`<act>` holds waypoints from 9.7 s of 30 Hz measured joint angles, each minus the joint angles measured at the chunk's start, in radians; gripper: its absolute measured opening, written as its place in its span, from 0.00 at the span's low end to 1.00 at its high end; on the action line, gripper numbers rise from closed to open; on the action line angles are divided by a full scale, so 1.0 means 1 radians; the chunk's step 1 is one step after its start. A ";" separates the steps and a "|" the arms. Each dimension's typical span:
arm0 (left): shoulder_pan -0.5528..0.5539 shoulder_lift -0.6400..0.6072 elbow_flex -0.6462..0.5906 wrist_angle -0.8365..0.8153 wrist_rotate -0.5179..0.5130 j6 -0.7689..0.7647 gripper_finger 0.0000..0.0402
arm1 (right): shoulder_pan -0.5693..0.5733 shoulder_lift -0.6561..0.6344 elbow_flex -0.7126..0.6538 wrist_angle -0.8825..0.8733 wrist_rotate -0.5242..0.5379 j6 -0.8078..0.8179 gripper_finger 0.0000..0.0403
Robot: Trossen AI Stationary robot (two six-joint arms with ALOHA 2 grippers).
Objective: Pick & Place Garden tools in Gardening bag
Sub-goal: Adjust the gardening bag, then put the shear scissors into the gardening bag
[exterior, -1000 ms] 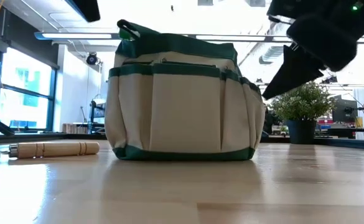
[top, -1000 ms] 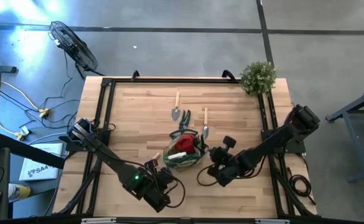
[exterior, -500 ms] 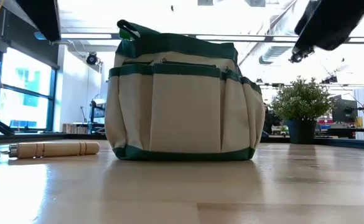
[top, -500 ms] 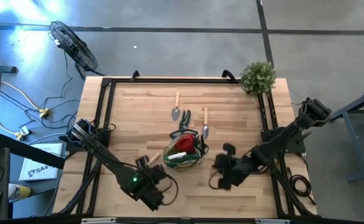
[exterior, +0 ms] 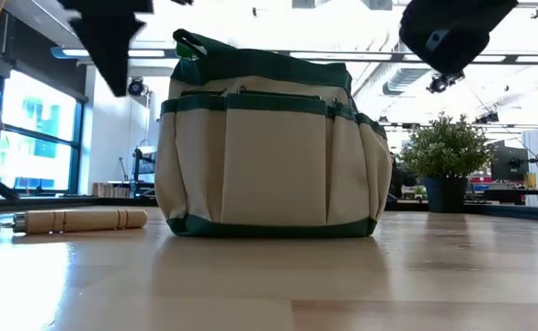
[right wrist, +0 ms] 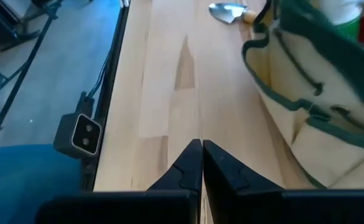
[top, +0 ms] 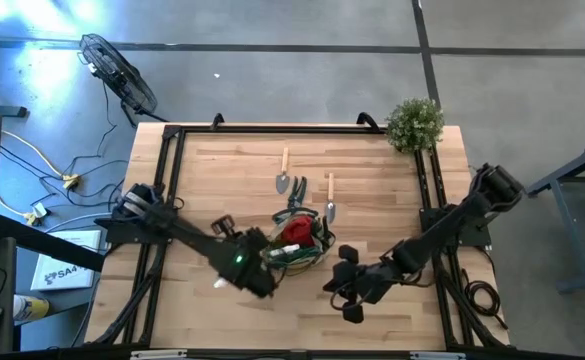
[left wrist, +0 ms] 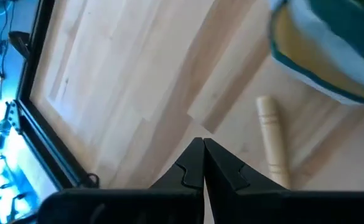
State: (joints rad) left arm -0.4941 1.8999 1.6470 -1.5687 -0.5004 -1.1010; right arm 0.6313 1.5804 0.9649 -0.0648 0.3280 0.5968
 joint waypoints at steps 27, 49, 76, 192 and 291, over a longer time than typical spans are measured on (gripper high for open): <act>0.214 -0.002 -0.186 0.614 0.366 0.574 0.00 | -0.097 0.077 0.000 -0.186 0.319 0.066 0.01; 0.095 -0.021 -0.158 0.524 0.377 0.474 0.00 | 0.063 -0.120 0.000 -0.615 0.531 0.465 0.01; 0.630 -0.399 -0.082 0.285 0.193 0.585 0.00 | 0.338 -0.179 0.000 -0.349 0.501 0.473 0.01; 0.703 0.133 -0.084 0.974 0.493 0.702 0.57 | 0.124 -0.083 0.000 0.017 0.605 0.583 0.01; 0.700 0.245 -0.088 1.011 0.328 1.079 0.11 | 0.133 -0.008 0.000 0.078 0.558 0.584 0.01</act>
State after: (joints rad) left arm 0.2062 2.1454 1.5587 -0.5581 -0.1721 -0.0219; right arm 0.7639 1.5726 0.9646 0.0128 0.8864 1.1811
